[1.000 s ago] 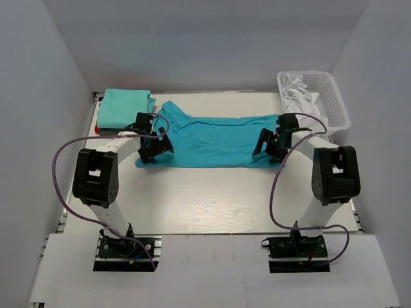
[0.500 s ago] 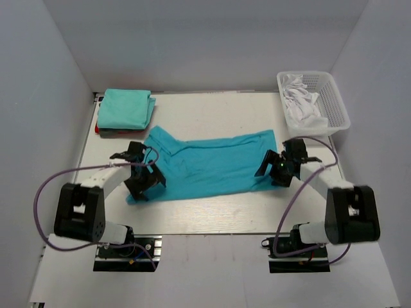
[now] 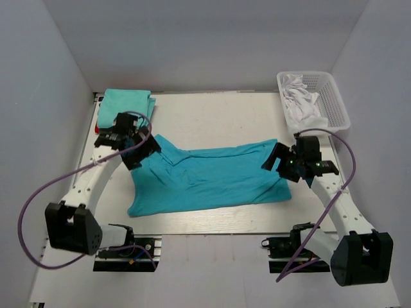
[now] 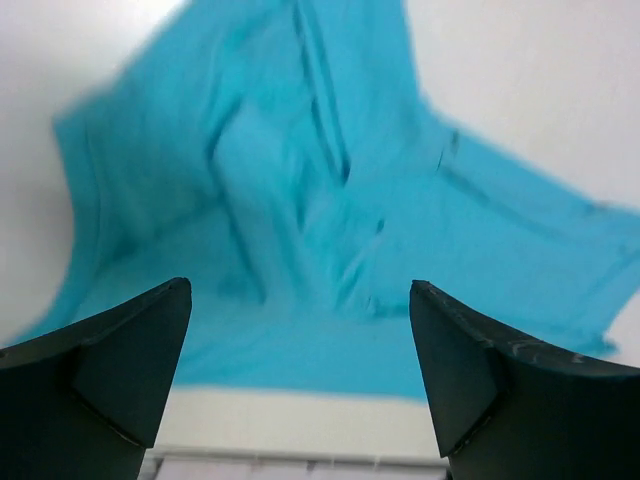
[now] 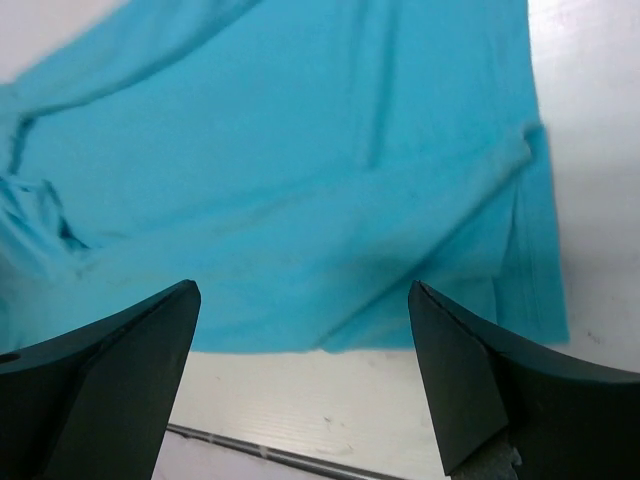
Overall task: Fold and stack the t-shirts
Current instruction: Fold the flattened tshirt in 1/3 of the way, then grap the side of the flattened tshirt furthest away from the robot with both arms
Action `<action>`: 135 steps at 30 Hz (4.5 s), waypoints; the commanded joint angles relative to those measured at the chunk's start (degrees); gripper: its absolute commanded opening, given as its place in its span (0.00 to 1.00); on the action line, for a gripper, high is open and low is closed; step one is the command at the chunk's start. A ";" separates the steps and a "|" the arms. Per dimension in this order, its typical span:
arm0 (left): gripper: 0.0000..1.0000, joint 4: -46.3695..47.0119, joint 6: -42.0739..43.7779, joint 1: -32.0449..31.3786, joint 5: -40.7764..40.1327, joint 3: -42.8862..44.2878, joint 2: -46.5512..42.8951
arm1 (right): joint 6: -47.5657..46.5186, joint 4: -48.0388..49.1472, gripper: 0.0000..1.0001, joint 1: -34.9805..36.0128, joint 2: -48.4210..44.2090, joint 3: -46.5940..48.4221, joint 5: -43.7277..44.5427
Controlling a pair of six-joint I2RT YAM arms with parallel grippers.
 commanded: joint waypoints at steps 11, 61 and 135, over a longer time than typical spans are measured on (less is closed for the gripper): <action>0.93 16.95 12.52 2.64 -13.56 19.23 31.32 | -2.08 2.66 0.90 -0.39 13.35 15.74 -1.95; 0.00 8.00 19.82 3.16 -5.77 37.78 39.60 | -4.02 1.95 0.90 -0.74 26.62 24.96 14.84; 0.00 -2.28 14.03 2.64 3.55 20.04 20.27 | 0.38 23.75 0.00 4.71 38.32 22.43 42.09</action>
